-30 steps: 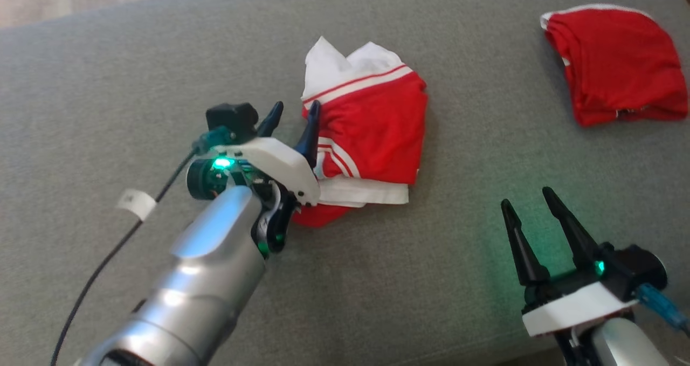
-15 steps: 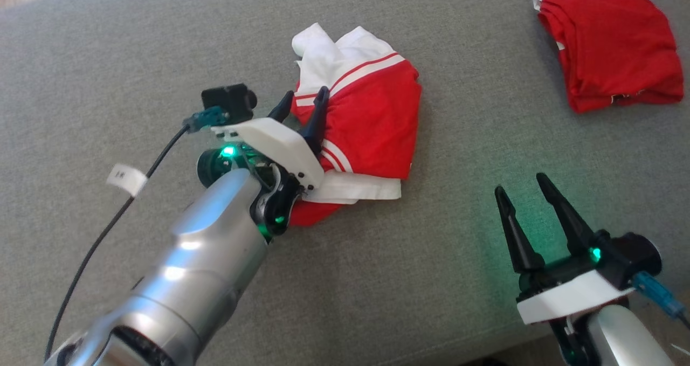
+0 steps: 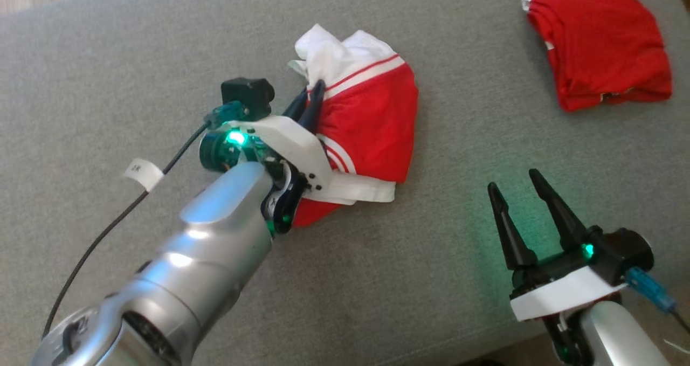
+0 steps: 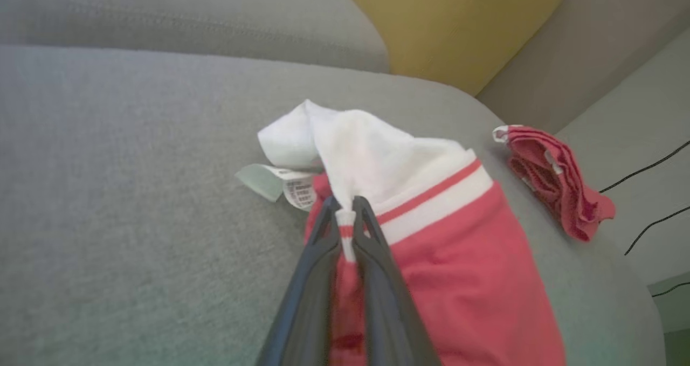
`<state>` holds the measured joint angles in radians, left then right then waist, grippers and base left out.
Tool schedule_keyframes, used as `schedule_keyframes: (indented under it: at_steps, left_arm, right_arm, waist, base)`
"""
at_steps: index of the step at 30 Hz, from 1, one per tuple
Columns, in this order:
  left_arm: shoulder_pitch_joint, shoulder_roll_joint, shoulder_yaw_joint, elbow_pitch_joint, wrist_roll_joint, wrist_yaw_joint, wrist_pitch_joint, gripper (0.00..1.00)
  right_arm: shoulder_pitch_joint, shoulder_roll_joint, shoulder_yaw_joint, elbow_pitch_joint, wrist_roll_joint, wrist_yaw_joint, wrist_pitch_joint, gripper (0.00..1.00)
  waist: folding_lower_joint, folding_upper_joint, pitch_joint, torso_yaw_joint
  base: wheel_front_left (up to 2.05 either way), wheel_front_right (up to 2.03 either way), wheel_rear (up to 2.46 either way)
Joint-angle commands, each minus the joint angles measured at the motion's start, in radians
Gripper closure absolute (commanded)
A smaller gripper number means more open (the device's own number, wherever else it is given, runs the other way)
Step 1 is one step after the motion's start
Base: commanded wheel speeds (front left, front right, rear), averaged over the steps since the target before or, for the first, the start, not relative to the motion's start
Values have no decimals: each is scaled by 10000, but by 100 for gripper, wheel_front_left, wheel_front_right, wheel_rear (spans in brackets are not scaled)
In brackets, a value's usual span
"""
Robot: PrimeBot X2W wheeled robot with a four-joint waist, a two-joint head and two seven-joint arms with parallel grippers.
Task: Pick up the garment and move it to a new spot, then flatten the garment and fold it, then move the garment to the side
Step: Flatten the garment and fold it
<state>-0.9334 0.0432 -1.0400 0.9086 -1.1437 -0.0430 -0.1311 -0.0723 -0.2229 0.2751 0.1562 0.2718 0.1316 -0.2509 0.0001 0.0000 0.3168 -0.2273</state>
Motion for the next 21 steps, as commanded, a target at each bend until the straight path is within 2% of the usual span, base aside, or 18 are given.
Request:
schedule_keyframes:
  at_steps: [1,6,13,17,21]
  left_arm:
    - [-796,70,71,-295,102,-109,-318,100]
    - [-1517,70,-120,-616,243,-343,-697,100]
    - [-3637,71,-6,-626,513,-663,-900,100]
    - [-4573,71,146,-781,330,-800,-867,100]
    - [-4280,145,-226,-1006,354,-859,-880,100]
  right_arm:
    - [-39,2,196,-216,42,-9,-109,0]
    - [-21,169,374,-115,56,-9,-109,0]
    - [46,448,731,111,80,-9,-109,0]
    - [244,528,576,124,65,-9,-109,0]
    - [457,578,397,60,11,-9,-109,0]
  waist:
    - [-1,0,-251,-93]
    - [-1,0,-753,-361]
    - [-1,0,-1707,-1132]
    - [-1,0,-2071,-1193]
    - [-1,0,-2294,-1090]
  base:
    - [0,0,0]
    - [0,0,0]
    - [0,0,0]
    - [0,0,0]
    - [0,0,0]
